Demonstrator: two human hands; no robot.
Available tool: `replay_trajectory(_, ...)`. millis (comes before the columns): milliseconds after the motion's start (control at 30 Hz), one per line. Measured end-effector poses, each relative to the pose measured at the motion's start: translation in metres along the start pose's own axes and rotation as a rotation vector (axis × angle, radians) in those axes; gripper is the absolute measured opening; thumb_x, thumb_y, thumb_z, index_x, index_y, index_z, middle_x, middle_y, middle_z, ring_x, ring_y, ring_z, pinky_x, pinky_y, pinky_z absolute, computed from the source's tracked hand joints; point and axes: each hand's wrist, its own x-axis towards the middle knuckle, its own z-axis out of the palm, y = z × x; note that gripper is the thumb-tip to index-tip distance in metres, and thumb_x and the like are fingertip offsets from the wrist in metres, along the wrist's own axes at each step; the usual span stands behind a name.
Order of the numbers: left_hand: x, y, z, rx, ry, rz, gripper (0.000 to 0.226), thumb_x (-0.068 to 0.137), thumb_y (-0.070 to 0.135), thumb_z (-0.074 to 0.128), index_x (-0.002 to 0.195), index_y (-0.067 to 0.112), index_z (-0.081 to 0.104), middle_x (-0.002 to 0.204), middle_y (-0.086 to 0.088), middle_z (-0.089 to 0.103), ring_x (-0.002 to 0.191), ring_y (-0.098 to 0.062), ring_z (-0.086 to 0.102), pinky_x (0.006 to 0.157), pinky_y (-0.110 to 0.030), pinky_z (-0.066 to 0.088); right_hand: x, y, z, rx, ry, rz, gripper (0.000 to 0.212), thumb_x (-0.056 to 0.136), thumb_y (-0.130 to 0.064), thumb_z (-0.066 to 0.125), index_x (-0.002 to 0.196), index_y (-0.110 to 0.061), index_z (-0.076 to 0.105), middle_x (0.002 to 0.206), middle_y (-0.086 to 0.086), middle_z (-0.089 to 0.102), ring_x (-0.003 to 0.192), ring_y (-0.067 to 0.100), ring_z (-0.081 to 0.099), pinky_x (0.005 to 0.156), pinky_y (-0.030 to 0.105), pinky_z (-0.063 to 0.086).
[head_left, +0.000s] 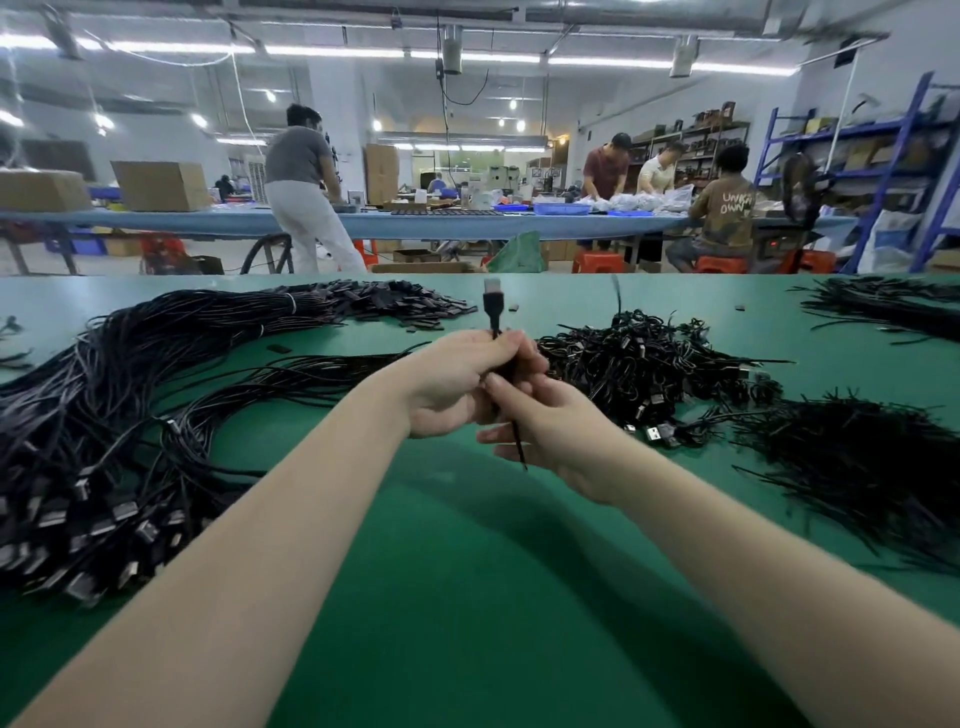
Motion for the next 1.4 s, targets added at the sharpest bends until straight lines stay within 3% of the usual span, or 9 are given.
replay_trajectory(167,0.008,-0.023,0.0,-0.033,-0.033,-0.033,0.029,0.103,0.021,0.038,0.081,0.01,0.054,0.086,-0.01,0.063,0.082,-0.015,0.06,0.08,-0.023,0.05,0.002,0.023,-0.009,0.061,0.149,-0.09,0.032,0.083,-0.024,0.073,0.104,-0.004,0.06,0.082,0.004,0.06,0.068,0.012,0.058,0.07,0.032,0.048)
replay_trajectory(367,0.009,-0.033,-0.002,-0.215,-0.028,-0.045,0.027,0.1,0.022,0.044,0.08,0.01,0.057,0.079,-0.005,0.063,0.084,-0.015,0.06,0.076,-0.022,0.055,0.003,0.024,-0.012,0.04,-0.022,-0.052,0.016,0.087,-0.027,0.068,0.095,-0.014,0.061,0.078,-0.003,0.068,0.069,0.016,0.067,0.062,0.024,0.052)
replay_trajectory(500,0.011,-0.033,0.004,-0.048,0.035,-0.025,0.032,0.103,0.022,0.039,0.078,0.011,0.055,0.078,-0.006,0.063,0.077,-0.013,0.059,0.076,-0.02,0.053,0.005,0.026,-0.012,0.003,0.099,-0.091,0.018,0.085,-0.024,0.072,0.086,-0.014,0.057,0.072,-0.003,0.062,0.064,0.015,0.064,0.067,0.032,0.052)
replay_trajectory(633,0.013,-0.037,0.01,0.304,0.153,-0.028,0.031,0.103,0.027,0.039,0.078,0.015,0.053,0.094,-0.004,0.056,0.085,-0.016,0.048,0.08,-0.027,0.044,0.002,0.028,-0.016,-0.398,0.324,-0.15,0.044,0.076,-0.041,0.077,0.102,-0.015,0.053,0.079,-0.001,0.062,0.071,0.016,0.063,0.065,0.029,0.049)
replay_trajectory(767,0.011,-0.036,0.009,0.441,0.182,-0.068,0.03,0.102,0.037,0.039,0.077,0.023,0.052,0.098,0.006,0.051,0.079,-0.012,0.037,0.067,-0.027,0.032,0.004,0.03,-0.014,-0.747,0.37,-0.186,0.036,0.088,-0.045,0.062,0.1,-0.015,0.045,0.076,-0.005,0.047,0.063,0.007,0.044,0.05,0.023,0.029)
replay_trajectory(1000,0.017,-0.036,0.011,0.278,0.118,-0.072,0.032,0.102,0.035,0.042,0.081,0.019,0.06,0.066,0.005,0.047,0.061,-0.008,0.037,0.056,-0.019,0.038,0.005,0.028,-0.009,-0.952,0.361,-0.227,0.023,0.1,-0.03,0.032,0.114,-0.016,0.045,0.105,0.011,0.057,0.081,0.031,0.058,0.063,0.035,0.045)
replay_trajectory(1200,0.017,-0.038,-0.001,0.08,0.393,-0.045,0.031,0.077,0.025,0.08,0.098,0.009,0.065,0.081,-0.001,0.069,0.063,-0.007,0.068,0.052,-0.017,0.052,0.004,0.032,-0.018,-1.077,0.454,-0.074,0.021,0.103,-0.033,0.028,0.095,-0.017,0.039,0.105,0.011,0.056,0.08,0.031,0.052,0.064,0.037,0.035)
replay_trajectory(1300,0.018,-0.046,-0.014,0.576,0.533,0.308,0.066,0.076,0.023,0.08,0.133,0.016,0.048,0.104,0.004,0.063,0.092,-0.013,0.064,0.082,-0.028,0.051,0.003,0.036,-0.022,-1.243,0.399,-0.065,0.024,0.104,-0.035,0.025,0.095,-0.016,0.037,0.106,0.011,0.057,0.09,0.034,0.057,0.068,0.037,0.031)
replay_trajectory(1400,0.013,-0.056,-0.02,1.347,0.268,0.743,0.068,0.083,0.0,0.065,0.144,0.019,0.04,0.135,-0.007,0.049,0.124,-0.025,0.047,0.105,-0.037,0.039,0.002,0.038,-0.022,-1.306,0.366,-0.112,0.024,0.104,-0.03,0.026,0.105,-0.012,0.042,0.106,0.011,0.055,0.094,0.034,0.057,0.068,0.037,0.03)
